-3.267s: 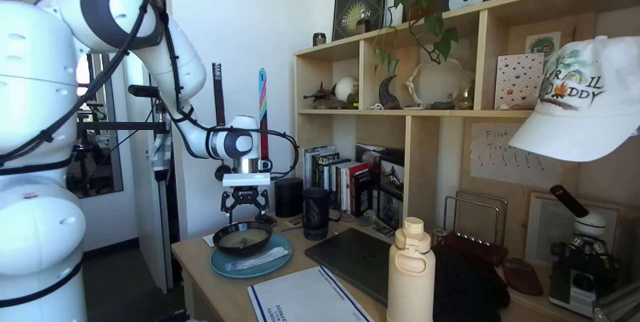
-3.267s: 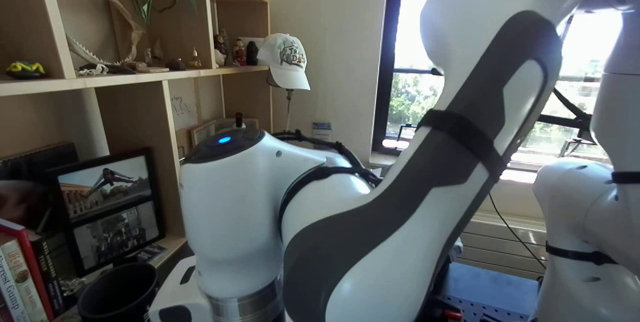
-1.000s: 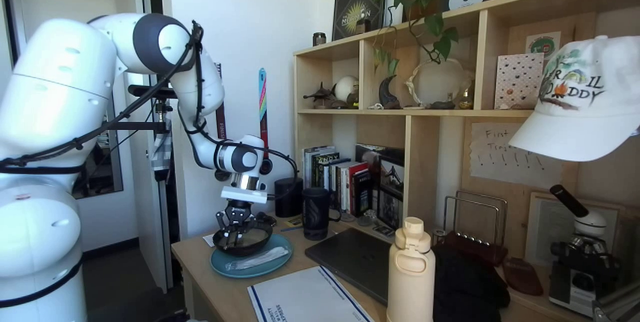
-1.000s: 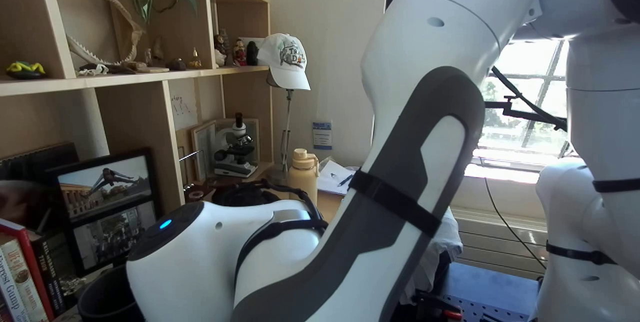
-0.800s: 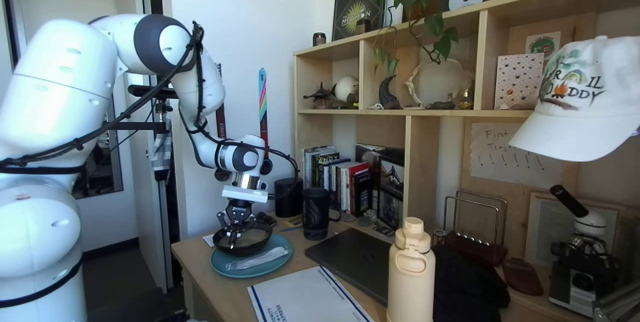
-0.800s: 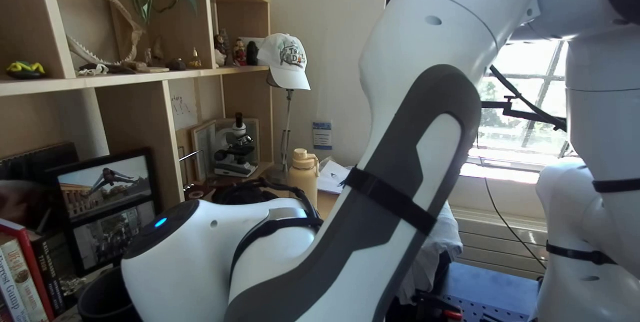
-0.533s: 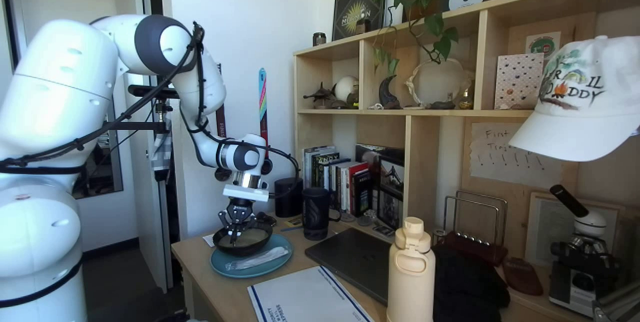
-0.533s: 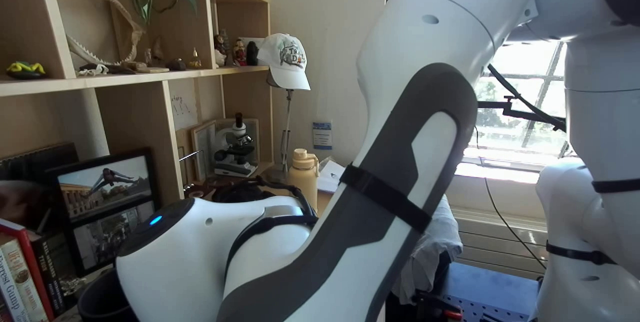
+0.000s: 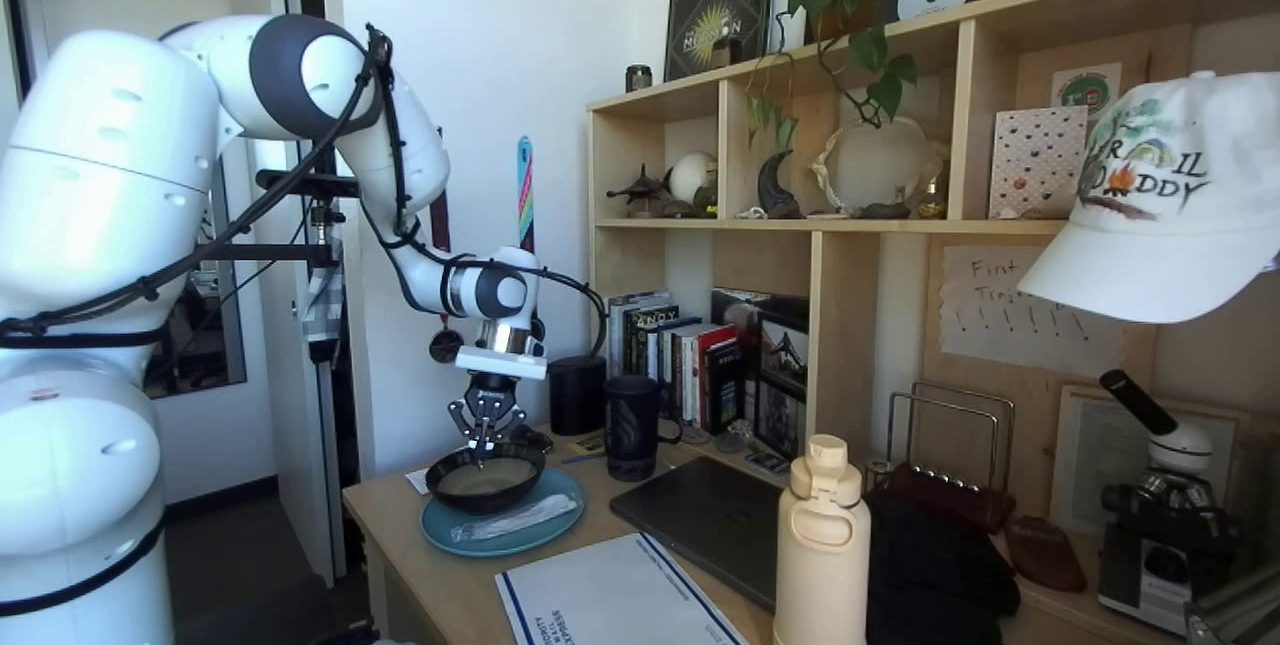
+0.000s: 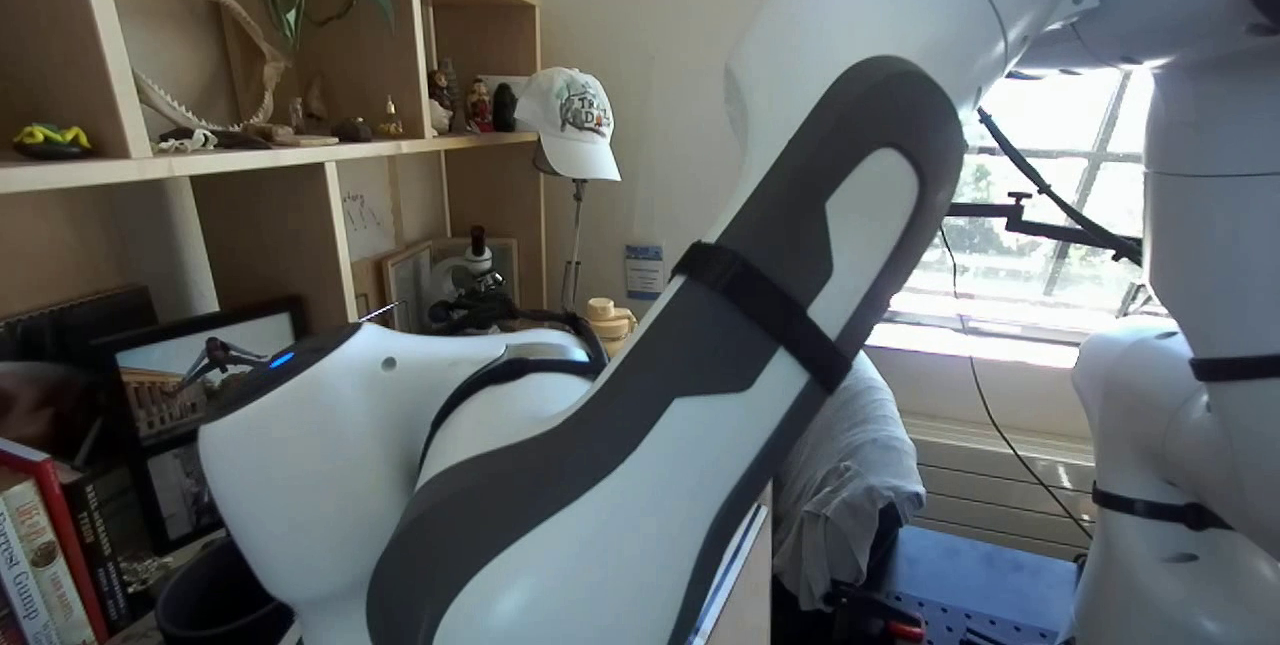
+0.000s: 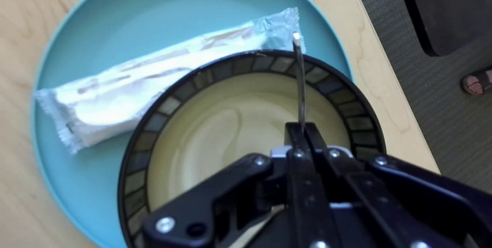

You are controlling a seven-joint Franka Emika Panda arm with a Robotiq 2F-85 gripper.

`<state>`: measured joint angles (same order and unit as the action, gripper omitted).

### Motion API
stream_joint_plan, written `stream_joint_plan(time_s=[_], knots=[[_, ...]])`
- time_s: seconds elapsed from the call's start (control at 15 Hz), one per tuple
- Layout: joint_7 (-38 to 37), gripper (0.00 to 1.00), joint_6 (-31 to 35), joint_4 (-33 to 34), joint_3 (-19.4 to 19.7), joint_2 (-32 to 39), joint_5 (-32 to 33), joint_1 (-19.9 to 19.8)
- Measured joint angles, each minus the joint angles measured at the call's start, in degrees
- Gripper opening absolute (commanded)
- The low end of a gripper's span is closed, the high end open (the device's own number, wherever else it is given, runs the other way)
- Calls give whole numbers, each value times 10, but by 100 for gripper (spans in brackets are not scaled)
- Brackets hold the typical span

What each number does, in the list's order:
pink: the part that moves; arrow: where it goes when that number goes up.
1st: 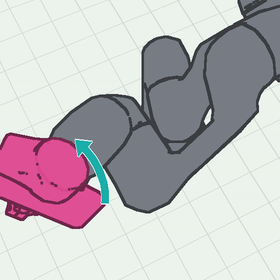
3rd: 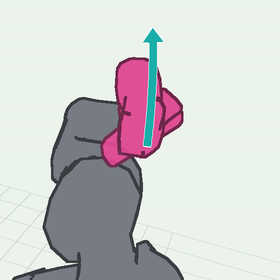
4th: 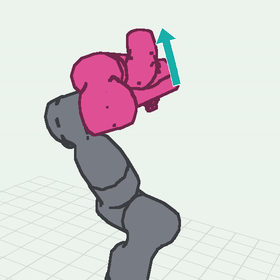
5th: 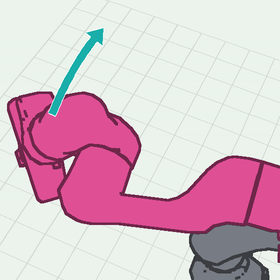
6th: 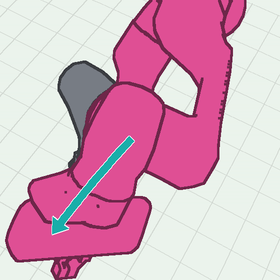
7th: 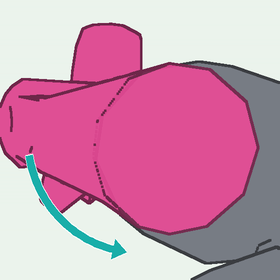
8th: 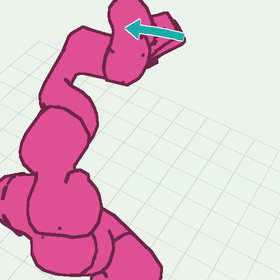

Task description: Pick up the fork from the bowl and put it on the plate under the bowl

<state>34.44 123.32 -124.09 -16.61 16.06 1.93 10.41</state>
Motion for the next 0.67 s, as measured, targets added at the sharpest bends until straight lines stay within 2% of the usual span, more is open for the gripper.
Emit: stream_joint_plan(time_s=[0.4,0.67], knots=[[-23,2,7,-28,3,-40,-47,-12],[-61,2,55,-82,12,-73,-91,-16]])
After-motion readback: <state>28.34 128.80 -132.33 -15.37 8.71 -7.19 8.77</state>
